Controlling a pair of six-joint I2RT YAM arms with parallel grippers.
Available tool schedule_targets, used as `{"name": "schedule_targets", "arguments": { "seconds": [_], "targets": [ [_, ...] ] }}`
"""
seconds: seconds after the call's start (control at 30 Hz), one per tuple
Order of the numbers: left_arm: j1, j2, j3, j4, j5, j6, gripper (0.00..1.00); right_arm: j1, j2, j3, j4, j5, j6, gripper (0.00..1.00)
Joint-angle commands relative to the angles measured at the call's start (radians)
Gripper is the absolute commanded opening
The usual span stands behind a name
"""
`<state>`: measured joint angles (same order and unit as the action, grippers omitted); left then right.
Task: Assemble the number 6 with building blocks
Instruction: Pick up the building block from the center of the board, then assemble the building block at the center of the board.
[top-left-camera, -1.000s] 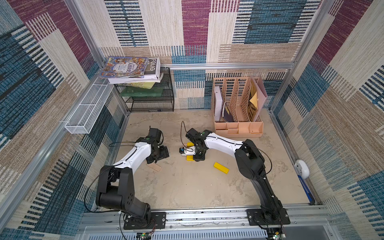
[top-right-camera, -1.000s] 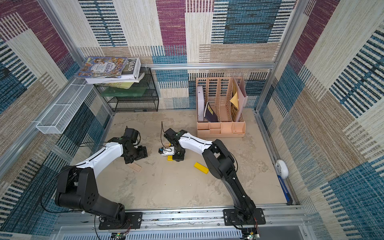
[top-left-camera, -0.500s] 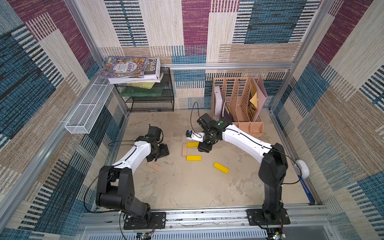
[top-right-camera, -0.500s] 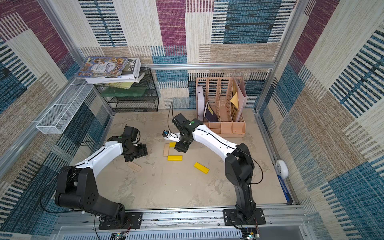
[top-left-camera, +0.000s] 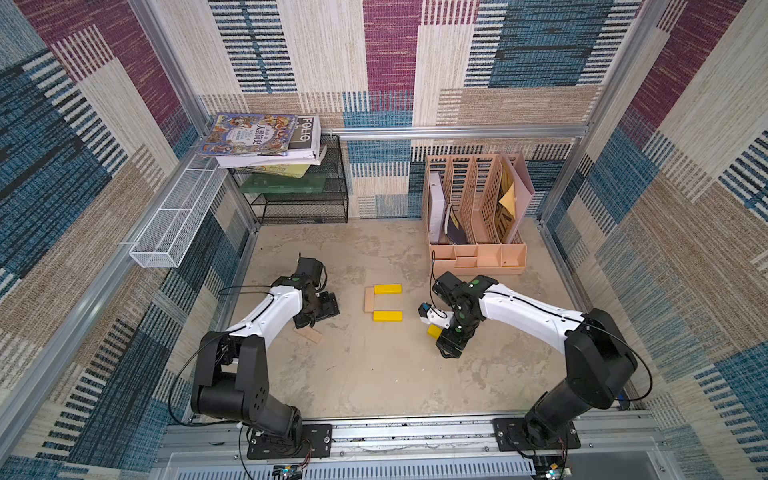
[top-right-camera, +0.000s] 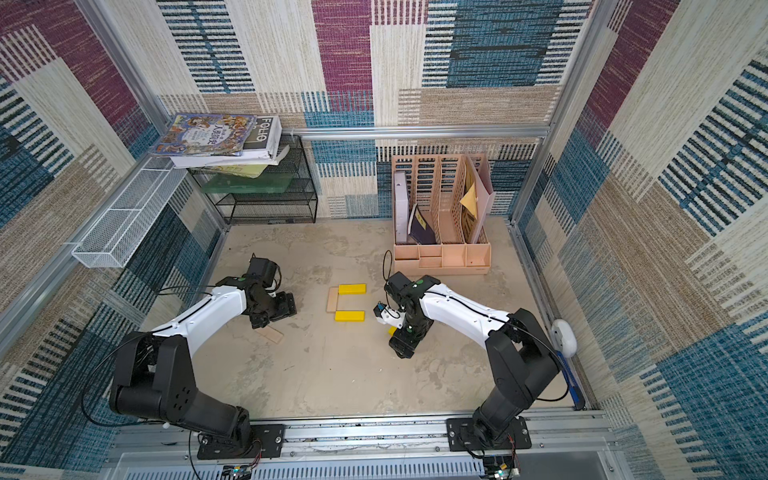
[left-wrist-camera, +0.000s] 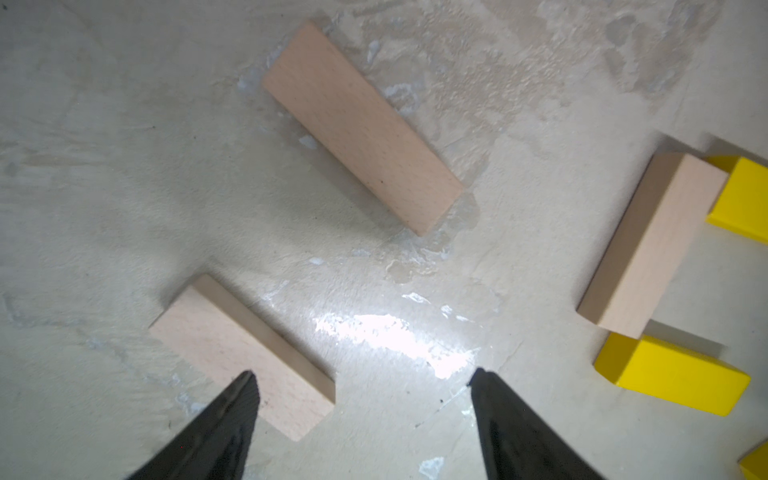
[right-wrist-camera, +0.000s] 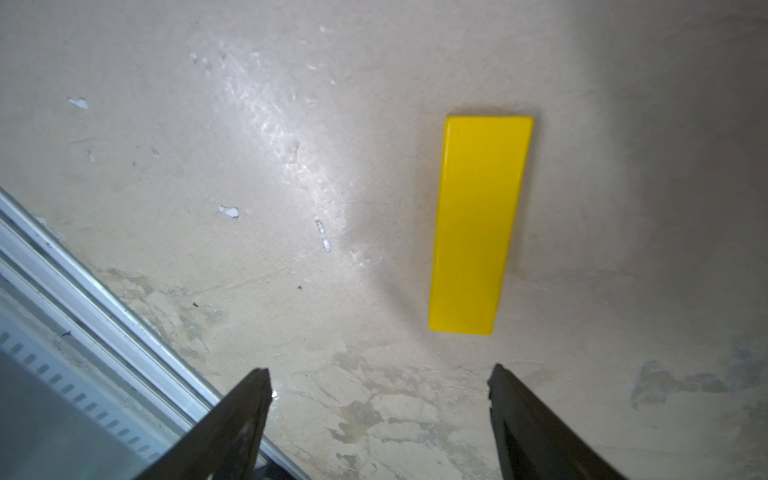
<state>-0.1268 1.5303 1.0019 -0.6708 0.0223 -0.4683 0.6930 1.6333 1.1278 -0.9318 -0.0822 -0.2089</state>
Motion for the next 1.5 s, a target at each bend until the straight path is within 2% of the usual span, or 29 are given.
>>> {"name": "schedule_targets", "arguments": {
  "seconds": [0.0,0.27,0.43,0.5,0.6,0.7,0.73,0.77,0.9,0.97,1.03,1.07,1.2,1.4,1.47],
  "targets": [
    [0.0,-0.004,0.002,0.007,-0.001,0.009,0.84,-0.004,0.036,0.0,0.068,0.059,0.033,0.85],
    [0.0,-0.028,-0.012,0.001,-0.013,0.011,0.84,-0.005,0.132,0.034,0.146,0.137,0.034,0.8],
    [0.001,-0.048,-0.036,0.001,-0.017,0.01,0.84,-0.003,0.174,0.021,0.137,0.127,0.018,0.61],
    [0.002,-0.058,-0.046,0.003,-0.022,0.011,0.84,0.003,0.185,0.014,0.122,0.125,0.021,0.59],
    [0.001,-0.065,-0.058,0.005,-0.023,0.008,0.84,0.008,0.194,0.019,0.094,0.123,0.032,0.45],
    [0.001,-0.071,-0.069,0.011,-0.022,0.004,0.84,0.007,0.191,0.037,0.074,0.104,0.056,0.12],
    [0.001,-0.073,-0.069,0.011,-0.022,0.004,0.84,0.007,0.185,0.048,0.066,0.096,0.07,0.04],
    [0.001,-0.073,-0.068,0.01,-0.022,0.004,0.84,0.007,0.174,0.066,0.057,0.084,0.096,0.0],
    [0.001,-0.081,-0.062,0.008,-0.027,0.009,0.84,0.008,0.06,0.168,0.074,-0.024,0.298,0.0],
    [0.001,-0.082,-0.065,0.01,-0.025,0.006,0.84,0.017,0.009,0.229,0.061,0.016,0.497,0.0],
    [0.001,-0.081,-0.071,0.017,-0.022,-0.002,0.84,0.004,0.013,0.293,-0.001,-0.039,0.645,0.0],
    [0.001,-0.082,-0.075,0.02,-0.018,-0.006,0.84,0.006,0.034,0.337,-0.041,-0.058,0.673,0.0],
    [0.0,-0.085,-0.099,0.034,-0.007,-0.02,0.84,0.069,0.128,0.454,-0.195,0.029,0.727,0.0],
    [0.0,-0.1,-0.103,0.025,-0.009,-0.024,0.84,0.088,0.161,0.4,-0.088,-0.067,0.868,0.0],
    [0.0,-0.105,-0.1,0.021,-0.013,-0.023,0.83,0.107,0.207,0.395,-0.114,-0.061,0.896,0.0]
  ]
}}
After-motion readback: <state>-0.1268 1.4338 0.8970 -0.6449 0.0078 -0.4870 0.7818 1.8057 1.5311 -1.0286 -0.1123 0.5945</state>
